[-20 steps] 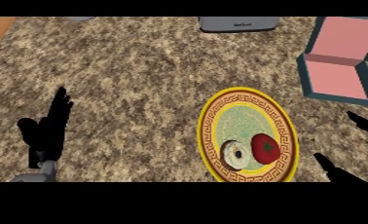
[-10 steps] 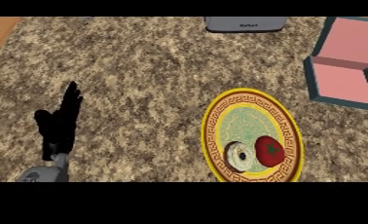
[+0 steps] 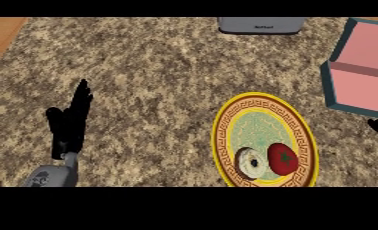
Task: Pick the tomato from the plate and place it in the cardboard box
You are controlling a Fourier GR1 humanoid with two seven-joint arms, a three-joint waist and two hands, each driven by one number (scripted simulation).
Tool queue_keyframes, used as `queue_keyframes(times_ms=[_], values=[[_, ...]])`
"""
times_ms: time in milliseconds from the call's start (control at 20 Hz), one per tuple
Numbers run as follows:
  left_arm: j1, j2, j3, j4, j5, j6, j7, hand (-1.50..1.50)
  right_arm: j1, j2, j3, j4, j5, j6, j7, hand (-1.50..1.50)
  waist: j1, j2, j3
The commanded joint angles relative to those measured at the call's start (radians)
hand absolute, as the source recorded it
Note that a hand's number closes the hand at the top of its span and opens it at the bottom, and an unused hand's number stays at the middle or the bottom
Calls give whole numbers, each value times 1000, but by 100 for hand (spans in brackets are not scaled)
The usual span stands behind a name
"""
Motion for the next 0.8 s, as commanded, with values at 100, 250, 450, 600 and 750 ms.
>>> queue_keyframes(times_ms=[100, 250, 450, 600, 750], values=[[-23, 0, 45, 95, 9, -33, -62, 0, -129, 64, 186, -69, 64, 115, 288, -150, -3, 0, 0], [2, -2, 23, 68, 1, -55, -56, 0, -267, 124, 242, -13, 53, 157, 380, -150, 12, 1, 0], [8, -6, 43, 42, -1, -43, -44, 0, -255, 191, 272, 1, 73, 163, 374, -150, -6, -3, 1], [4, 3, 48, 19, 3, -48, -14, 0, -365, 246, 287, 63, 75, 197, 441, -150, 2, -3, 0], [3, 13, 67, 47, 16, -71, -29, 0, -342, 259, 296, 84, 105, 216, 439, -150, -5, -2, 0]])
